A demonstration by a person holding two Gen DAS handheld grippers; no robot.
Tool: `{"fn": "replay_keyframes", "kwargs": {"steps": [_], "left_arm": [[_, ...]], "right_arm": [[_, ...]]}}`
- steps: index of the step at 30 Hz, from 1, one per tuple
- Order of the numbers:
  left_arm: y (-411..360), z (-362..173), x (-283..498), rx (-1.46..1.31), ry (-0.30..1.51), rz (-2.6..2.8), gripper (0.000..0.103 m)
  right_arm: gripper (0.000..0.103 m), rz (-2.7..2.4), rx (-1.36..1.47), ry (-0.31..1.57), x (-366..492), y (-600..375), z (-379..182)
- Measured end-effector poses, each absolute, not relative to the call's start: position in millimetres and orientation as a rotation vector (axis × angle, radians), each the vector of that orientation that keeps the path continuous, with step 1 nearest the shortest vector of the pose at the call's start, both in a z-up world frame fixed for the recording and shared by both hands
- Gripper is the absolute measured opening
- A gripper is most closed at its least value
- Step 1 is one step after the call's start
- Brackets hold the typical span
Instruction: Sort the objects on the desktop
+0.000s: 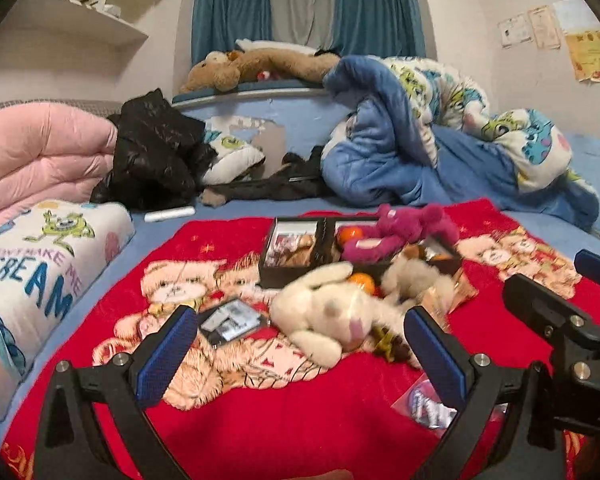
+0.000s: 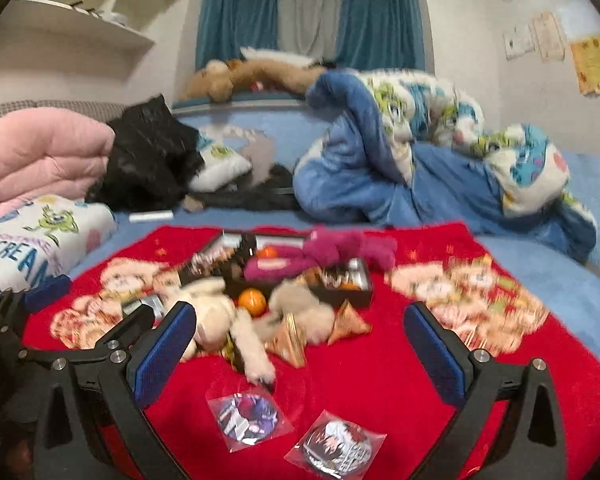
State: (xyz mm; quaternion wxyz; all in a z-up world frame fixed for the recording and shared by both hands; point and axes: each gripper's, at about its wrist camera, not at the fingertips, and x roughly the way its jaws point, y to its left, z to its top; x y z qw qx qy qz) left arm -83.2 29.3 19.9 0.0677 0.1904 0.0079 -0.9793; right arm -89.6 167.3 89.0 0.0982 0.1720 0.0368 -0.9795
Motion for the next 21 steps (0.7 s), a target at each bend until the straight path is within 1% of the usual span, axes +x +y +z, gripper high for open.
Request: {"fn": "replay_keyframes", "kwargs": {"steps": [5, 10, 13, 21], "left_arm": [[16, -3, -105, 0.727, 0.120, -2.910, 0.103], [7, -5, -104, 0.706, 0.207, -2.937, 0.103], [7, -3, -103, 0.684, 0.195, -2.925, 0.103], [8, -3, -103, 0.693, 0.181, -2.925, 0.103]], "right_arm": [[0.103, -2.890, 0.618, 0.106, -109, 165, 64], [0.103, -2.842, 0.696, -0.013, -123, 171, 54], [0.103, -2.897, 0.700, 0.063, -124, 167, 51], [0.103, -2.878, 0.715, 0.041, -127, 170, 49]]}}
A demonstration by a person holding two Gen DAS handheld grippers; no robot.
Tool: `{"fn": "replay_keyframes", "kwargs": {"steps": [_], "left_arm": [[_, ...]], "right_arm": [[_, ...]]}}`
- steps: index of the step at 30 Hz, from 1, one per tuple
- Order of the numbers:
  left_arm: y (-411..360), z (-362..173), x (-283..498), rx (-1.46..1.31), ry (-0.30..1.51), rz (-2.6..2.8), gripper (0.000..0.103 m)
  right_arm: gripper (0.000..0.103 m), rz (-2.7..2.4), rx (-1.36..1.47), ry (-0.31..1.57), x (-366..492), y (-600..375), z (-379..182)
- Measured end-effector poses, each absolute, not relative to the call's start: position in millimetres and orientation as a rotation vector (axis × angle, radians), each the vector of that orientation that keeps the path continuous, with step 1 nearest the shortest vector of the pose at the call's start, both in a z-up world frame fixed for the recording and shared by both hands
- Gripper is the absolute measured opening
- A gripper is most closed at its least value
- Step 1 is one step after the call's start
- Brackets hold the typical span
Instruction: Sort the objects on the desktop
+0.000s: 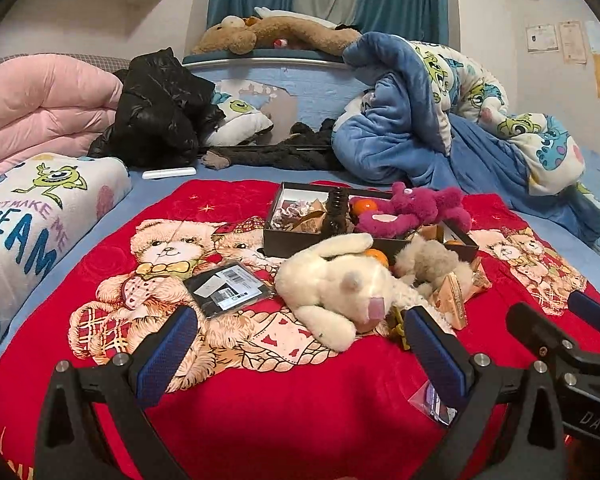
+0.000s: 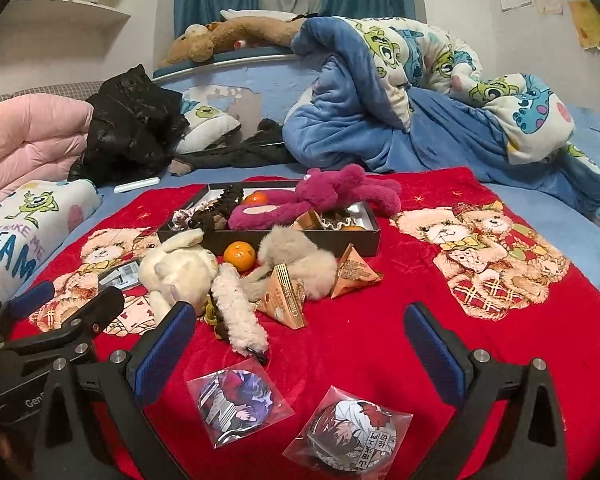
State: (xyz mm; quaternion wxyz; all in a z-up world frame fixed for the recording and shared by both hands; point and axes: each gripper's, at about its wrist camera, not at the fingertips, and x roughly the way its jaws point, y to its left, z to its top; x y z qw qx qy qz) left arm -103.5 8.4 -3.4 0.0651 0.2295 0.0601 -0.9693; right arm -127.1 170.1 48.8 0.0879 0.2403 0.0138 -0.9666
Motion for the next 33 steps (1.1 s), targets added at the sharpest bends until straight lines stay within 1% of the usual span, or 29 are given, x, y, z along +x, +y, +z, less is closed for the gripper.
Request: {"fn": "replay_keyframes", "kwargs": {"steps": [6, 13, 21, 33], "left_arm": [[9.1, -3.2, -103.0, 0.693, 0.168, -2.926, 0.103], [11.8, -3.2, -104.8, 0.715, 0.107, -2.945, 0.103], [16.5, -3.5, -104.9, 0.714, 0.060, -2.967, 0.103], [16.7, -5.1, -105.1, 0.712, 0.051, -2.957, 0.103]], "right_arm": [[0.103, -2.873, 0.710, 0.044, -126.2, 169.6, 49.4], [0.103, -2.884, 0.713, 0.074, -125.7, 168.8, 49.2], [0.103, -2.875, 0.713, 0.059, -127.0, 175.6, 49.6], [0.103, -2.878, 0.720, 0.063, -127.5, 177.4, 49.3]]}}
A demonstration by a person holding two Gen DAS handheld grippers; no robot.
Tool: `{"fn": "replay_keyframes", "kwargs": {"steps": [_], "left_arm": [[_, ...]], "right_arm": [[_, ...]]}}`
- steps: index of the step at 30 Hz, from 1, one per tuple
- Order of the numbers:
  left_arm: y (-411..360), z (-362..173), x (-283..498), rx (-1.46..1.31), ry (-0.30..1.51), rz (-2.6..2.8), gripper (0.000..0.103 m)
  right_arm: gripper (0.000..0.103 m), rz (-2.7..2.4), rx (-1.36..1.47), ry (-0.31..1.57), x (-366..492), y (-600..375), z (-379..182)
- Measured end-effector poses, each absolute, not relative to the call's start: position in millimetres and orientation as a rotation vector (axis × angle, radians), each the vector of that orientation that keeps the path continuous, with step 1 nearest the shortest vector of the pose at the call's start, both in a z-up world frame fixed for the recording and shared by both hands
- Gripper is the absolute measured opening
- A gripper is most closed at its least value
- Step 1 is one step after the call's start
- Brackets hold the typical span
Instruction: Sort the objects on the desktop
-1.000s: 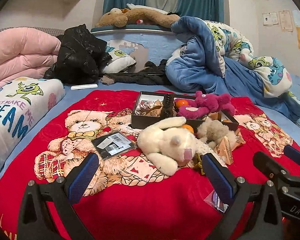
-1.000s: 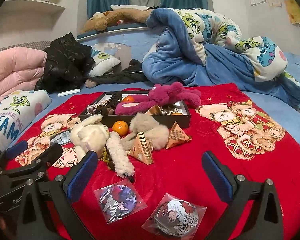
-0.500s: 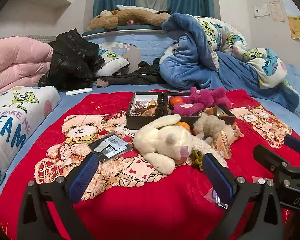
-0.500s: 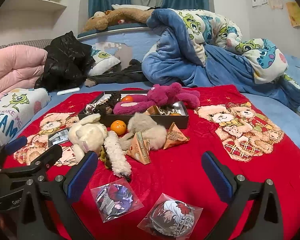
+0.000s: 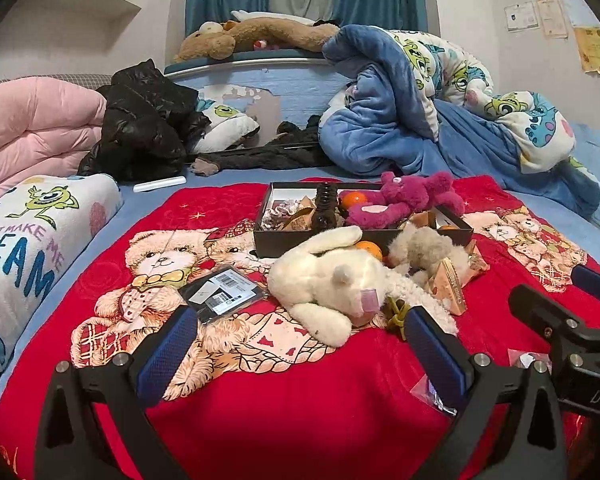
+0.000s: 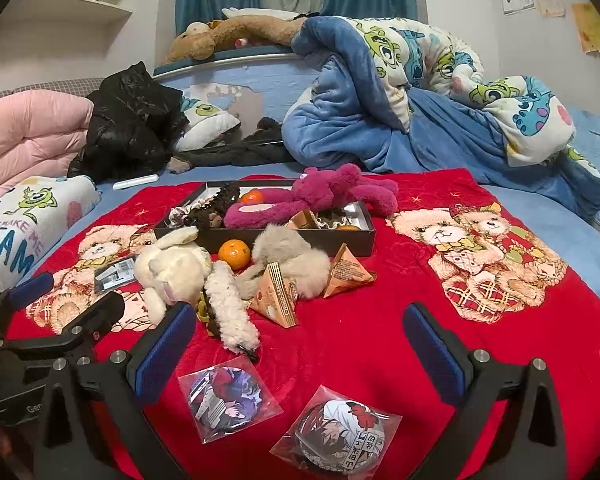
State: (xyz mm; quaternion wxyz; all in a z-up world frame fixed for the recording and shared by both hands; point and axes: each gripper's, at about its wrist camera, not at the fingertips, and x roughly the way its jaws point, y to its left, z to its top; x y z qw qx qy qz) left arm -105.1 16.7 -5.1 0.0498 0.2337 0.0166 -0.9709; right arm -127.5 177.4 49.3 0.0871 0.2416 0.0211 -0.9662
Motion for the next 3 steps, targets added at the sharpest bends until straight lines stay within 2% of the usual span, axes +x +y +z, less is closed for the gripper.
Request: {"fn": "replay_keyframes", "kwargs": {"steps": [3], "left_arm": [[16.6, -6.1, -105.8, 0.717, 0.050, -2.952, 0.103]], "right_arm": [[0.103, -2.876, 0.718, 0.067, -126.8, 176.6, 50.1]]}}
